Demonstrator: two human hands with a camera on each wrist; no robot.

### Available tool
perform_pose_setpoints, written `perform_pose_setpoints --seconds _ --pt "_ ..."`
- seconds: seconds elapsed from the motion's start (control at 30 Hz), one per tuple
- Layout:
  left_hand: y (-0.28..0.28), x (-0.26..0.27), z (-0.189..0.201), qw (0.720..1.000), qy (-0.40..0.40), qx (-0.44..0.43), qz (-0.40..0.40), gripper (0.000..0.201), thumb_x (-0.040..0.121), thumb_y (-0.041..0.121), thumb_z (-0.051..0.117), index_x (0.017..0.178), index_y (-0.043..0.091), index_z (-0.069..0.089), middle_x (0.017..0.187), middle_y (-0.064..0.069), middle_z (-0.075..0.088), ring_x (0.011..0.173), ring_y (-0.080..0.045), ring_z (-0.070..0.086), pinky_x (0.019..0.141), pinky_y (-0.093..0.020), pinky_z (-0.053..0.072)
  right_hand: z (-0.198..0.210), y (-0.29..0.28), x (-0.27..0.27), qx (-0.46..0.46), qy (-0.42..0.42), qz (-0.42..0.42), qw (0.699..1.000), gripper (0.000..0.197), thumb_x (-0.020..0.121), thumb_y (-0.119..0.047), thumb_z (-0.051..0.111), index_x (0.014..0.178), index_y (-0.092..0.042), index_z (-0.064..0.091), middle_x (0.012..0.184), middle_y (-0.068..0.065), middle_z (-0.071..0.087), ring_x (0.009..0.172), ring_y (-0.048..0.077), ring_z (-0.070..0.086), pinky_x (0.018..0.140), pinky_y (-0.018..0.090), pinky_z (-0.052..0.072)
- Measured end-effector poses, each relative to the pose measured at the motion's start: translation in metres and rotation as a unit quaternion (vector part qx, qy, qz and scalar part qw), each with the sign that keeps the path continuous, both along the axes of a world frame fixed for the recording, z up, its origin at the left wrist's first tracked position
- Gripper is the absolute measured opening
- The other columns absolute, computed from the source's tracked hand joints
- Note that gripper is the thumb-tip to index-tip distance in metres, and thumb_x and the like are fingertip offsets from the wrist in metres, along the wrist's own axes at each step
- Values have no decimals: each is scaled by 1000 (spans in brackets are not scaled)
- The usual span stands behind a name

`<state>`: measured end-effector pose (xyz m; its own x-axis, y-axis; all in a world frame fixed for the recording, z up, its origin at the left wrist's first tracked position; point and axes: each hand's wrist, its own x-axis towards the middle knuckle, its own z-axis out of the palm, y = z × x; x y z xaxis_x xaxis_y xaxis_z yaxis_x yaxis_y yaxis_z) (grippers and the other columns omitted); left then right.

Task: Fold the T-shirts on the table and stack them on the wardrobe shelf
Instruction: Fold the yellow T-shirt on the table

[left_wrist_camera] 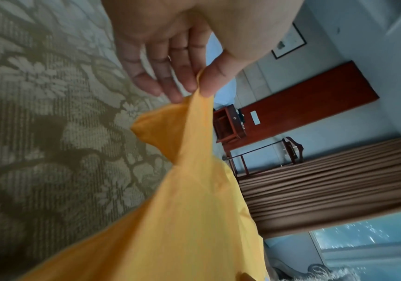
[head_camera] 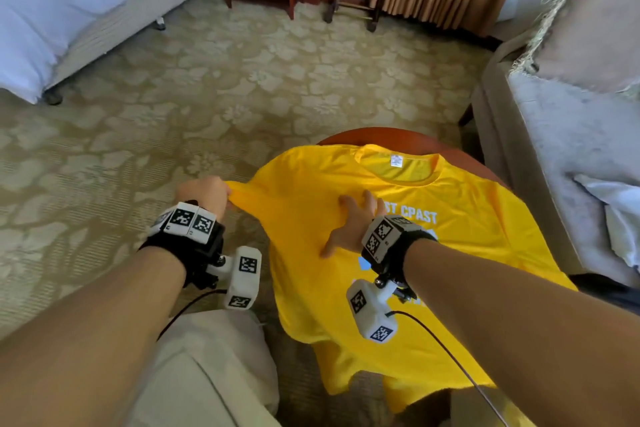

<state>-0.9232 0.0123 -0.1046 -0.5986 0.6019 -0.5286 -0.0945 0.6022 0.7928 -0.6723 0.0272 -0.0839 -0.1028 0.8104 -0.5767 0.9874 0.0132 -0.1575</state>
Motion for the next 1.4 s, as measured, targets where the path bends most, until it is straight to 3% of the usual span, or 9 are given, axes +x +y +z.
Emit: perform_pose_setpoints --seconds 0.17,0.3,0.57,0.73,0.87,1.03,1.27,1.33,1.4 --pt "-24 29 0 989 -119 -77 -43 46 76 42 68 111 15 55 101 -12 64 94 -32 64 89 -50 51 -2 -3 -3 0 -8 6 1000 114 69 -66 71 153 -37 -1 159 6 -21 145 36 -18 116 57 6" --pt "-26 51 -7 976 -163 -102 -102 69 89 49 61 147 21 35 147 -19 39 89 -34 58 60 -41 51 -11 3 3 17 0 -11 1000 120 65 -64 75 153 -36 -1 160 3 -19 146 36 -16 116 57 8" --pt "-15 69 -28 949 -296 -44 -96 60 83 55 65 130 21 55 131 -15 58 115 -37 57 102 -55 43 -26 29 29 17 -2 -29 999 126 59 -64 78 151 -41 -5 159 -5 -21 146 32 -19 115 63 11" --pt "4 62 -43 947 -297 -54 -108 68 66 60 79 117 19 66 123 -11 66 113 -38 61 97 -60 45 -22 54 55 23 -13 -41 999 126 58 -57 81 152 -40 -1 160 -4 -18 147 34 -15 114 63 14" --pt "9 66 -33 952 -290 -56 -80 60 68 39 84 117 8 68 111 -17 71 105 -39 66 94 -56 50 -18 63 52 53 20 -59 997 118 61 -61 77 153 -38 6 161 -3 -15 147 33 -10 116 59 16" --pt "13 70 -20 955 -296 2 -33 16 88 17 68 97 4 68 73 -13 74 75 -30 66 63 -40 50 -26 53 24 59 56 -39 996 113 68 -66 72 152 -38 2 160 -1 -20 147 32 -16 115 62 13" --pt "19 59 7 966 -253 40 -37 18 100 16 49 93 5 62 59 -9 69 39 -22 62 56 -37 43 -47 42 25 42 70 -4 997 122 61 -76 68 149 -43 -11 155 -8 -33 142 27 -32 114 65 -1" --pt "25 60 15 969 -238 45 -49 21 101 19 49 111 4 60 75 -12 73 50 -26 64 55 -35 45 -48 42 27 45 70 0 997 123 60 -78 67 149 -45 -11 154 -10 -33 142 26 -32 114 64 -2" --pt "29 61 19 966 -252 37 -40 42 100 23 52 138 6 48 125 -19 63 79 -34 65 60 -38 45 -48 42 28 46 70 0 997 123 60 -78 67 148 -45 -11 154 -10 -33 142 25 -31 114 64 -3"
